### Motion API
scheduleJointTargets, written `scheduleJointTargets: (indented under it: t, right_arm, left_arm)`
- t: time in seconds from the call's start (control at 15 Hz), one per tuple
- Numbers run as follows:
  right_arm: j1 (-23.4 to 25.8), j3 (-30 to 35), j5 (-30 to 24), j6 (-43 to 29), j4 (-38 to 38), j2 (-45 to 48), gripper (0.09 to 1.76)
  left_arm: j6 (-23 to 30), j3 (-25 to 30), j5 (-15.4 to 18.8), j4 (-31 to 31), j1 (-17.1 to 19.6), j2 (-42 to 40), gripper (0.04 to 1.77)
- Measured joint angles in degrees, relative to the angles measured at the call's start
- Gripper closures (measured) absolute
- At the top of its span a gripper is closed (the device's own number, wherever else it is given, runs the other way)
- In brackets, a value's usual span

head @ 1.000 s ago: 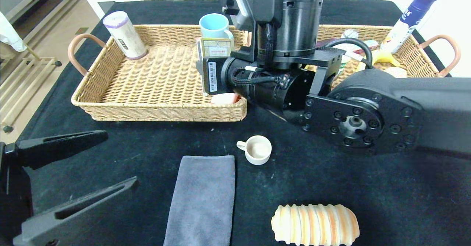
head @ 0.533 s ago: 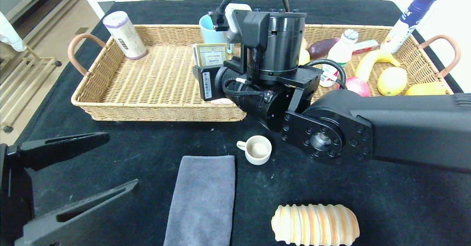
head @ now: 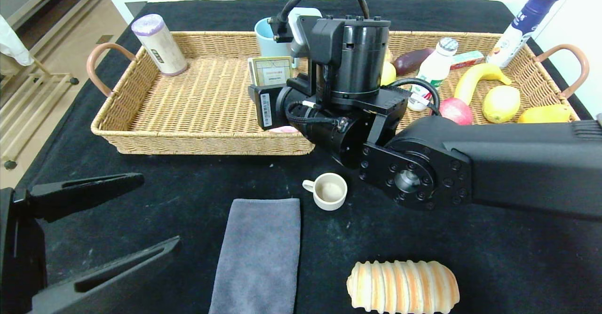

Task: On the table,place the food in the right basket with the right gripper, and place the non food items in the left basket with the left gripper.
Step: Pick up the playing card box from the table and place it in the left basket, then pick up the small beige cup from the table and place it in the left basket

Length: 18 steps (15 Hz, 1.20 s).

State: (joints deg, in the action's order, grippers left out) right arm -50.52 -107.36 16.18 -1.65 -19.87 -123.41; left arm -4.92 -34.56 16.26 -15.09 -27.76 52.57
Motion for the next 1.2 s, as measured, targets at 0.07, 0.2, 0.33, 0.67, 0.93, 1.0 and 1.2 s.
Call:
scheduleJointTargets:
  t: [0.07, 0.2, 0.33, 0.67, 0.93, 1.0, 1.2]
  right_arm:
    - [0.0, 0.0, 0.0, 0.0, 0.1, 0.0, 0.68]
    - [0.1, 0.0, 0.0, -0.1, 0.1, 0.0, 0.56]
    - [0.1, 0.2, 0.0, -0.1, 0.3, 0.1, 0.47]
    - [0.1, 0.5, 1.5, 1.2, 0.6, 0.4, 0.31]
    - [-0.3, 2.2, 2.4, 1.4, 3.4, 2.9, 0.25]
    - [-0.4, 3.3, 3.8, 1.4, 5.2, 4.1, 0.23]
    - [-1.0, 6.7, 7.2, 1.4, 9.0, 7.9, 0.2]
  left_arm:
    - [0.0, 0.1, 0.0, 0.0, 0.0, 0.0, 0.09]
    - [0.0, 0.2, 0.0, -0.1, -0.1, 0.0, 0.09]
    - [0.0, 0.2, 0.1, -0.1, -0.1, -0.1, 0.09]
    - [-0.1, 0.2, 0.1, -0.1, -0.1, -0.2, 0.09]
    - [-0.5, 0.2, 0.1, -0.1, -0.1, -0.4, 0.09]
    - [-0.5, 0.2, 0.1, -0.1, -0.1, -0.4, 0.09]
    - [-0.5, 0.3, 0.1, 0.1, -0.1, -0.4, 0.09]
